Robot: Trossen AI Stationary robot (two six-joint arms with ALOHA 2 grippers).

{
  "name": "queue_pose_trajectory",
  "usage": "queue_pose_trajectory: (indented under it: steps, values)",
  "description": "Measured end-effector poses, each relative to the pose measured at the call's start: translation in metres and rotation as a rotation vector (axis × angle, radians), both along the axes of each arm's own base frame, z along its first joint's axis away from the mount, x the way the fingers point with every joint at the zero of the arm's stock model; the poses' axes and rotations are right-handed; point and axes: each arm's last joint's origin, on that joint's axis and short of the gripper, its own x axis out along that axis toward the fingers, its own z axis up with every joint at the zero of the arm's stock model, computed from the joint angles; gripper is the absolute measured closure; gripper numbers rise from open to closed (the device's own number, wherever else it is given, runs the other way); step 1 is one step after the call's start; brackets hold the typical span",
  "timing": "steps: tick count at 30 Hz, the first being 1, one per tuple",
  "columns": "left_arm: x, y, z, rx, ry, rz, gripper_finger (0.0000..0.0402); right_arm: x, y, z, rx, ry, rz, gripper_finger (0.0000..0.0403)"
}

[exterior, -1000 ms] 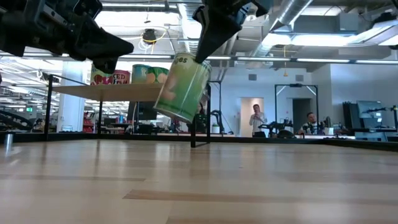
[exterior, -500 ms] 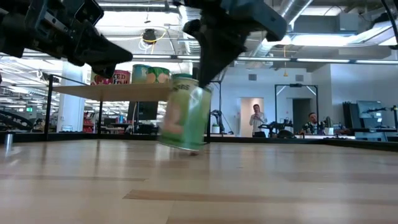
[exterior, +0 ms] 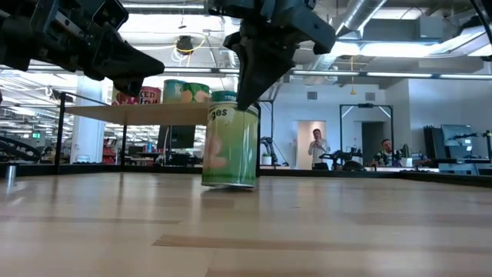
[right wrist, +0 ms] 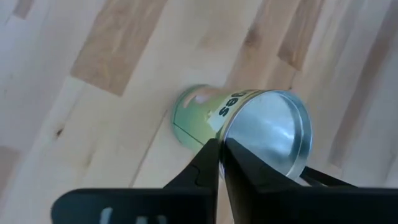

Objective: Pick and place cans onto a shelf
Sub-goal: Put the canned oranges on the shelf

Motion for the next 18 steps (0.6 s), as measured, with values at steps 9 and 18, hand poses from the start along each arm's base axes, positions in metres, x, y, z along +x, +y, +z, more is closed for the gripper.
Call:
queue_pose_trajectory:
  steps: [9, 18]
  values:
    - [0.000, -0.001, -0.001, -0.002, 0.008, -0.038, 0.0400, 0.003, 0.005, 0.006, -0.002, -0.060, 0.009, 0.0313]
    - [0.000, -0.001, -0.001, 0.032, 0.007, -0.039, 0.0400, -0.025, 0.008, 0.061, 0.035, -0.091, -0.013, 0.0288]
